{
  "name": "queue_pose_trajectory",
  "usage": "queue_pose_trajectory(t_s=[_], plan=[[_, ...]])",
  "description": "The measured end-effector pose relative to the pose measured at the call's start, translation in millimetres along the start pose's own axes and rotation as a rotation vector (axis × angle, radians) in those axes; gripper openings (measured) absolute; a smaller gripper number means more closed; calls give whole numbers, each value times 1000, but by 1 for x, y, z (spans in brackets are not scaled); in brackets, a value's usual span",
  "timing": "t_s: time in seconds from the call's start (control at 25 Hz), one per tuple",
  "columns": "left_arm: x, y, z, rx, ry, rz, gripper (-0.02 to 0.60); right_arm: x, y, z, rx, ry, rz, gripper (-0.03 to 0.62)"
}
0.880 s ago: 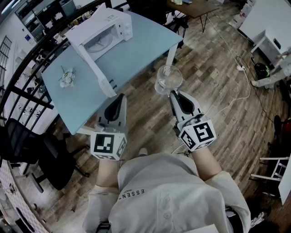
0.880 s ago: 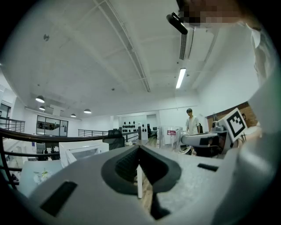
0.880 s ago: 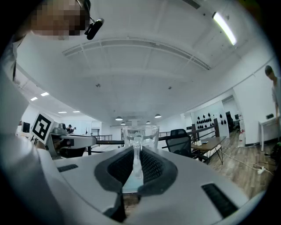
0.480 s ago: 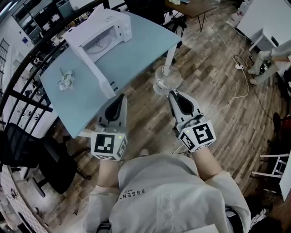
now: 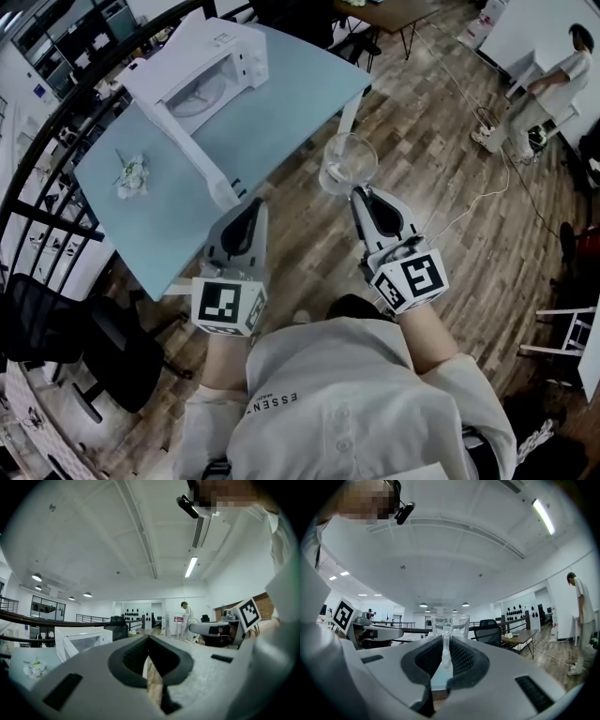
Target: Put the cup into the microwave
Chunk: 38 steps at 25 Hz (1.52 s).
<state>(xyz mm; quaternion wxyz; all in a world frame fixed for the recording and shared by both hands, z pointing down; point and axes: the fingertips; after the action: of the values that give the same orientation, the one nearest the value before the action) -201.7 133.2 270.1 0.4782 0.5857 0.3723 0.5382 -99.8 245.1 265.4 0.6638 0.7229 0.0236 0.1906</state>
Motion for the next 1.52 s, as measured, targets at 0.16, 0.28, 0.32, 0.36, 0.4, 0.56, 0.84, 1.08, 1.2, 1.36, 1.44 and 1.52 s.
queue_pose_trajectory(t_s=[0.16,0.28,0.32,0.36,0.4,0.56,0.84,1.08,1.2,1.36,1.44,1.52], plan=[[-5,9,24,-17,-16,1,2,22,3,24,-9,-23,2,40],[-7,14,54,-27,-39,3,2,50,2,44,-13,-47,6,40],[-8,15,67,-31,-52,6,2,61,1,53,-16,-61,7,40],[-9,16,80,-37,-70,8,0,73,0,62,-20,-80,8,40],[-12,17,93,-43,-94,10,1,84,-2,73,-24,-105,9,40],[-21,19,148,-69,-184,-1,2,132,-12,116,-49,-198,8,40],[-36,21,230,-108,-329,-34,0,211,-28,184,-106,-315,2,40],[-48,35,264,-160,-422,-62,2,245,-23,230,-157,-395,9,40],[-58,45,270,-191,-453,-71,2,247,-16,252,-181,-429,17,40],[-82,63,271,-226,-497,-83,2,236,0,286,-218,-480,18,40],[-97,74,271,-237,-519,-89,2,228,10,306,-234,-505,14,40],[-115,85,272,-240,-540,-98,1,218,20,327,-249,-529,9,40]])
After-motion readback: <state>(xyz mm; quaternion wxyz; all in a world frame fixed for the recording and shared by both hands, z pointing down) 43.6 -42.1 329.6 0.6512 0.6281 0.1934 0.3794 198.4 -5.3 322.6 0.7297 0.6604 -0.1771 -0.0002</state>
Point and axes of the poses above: the fingertips, and each gripper's own axes: z forward along the fingers, x to its right, y out of its underside, and after that the axes turned 13 degrees about z, right-handed
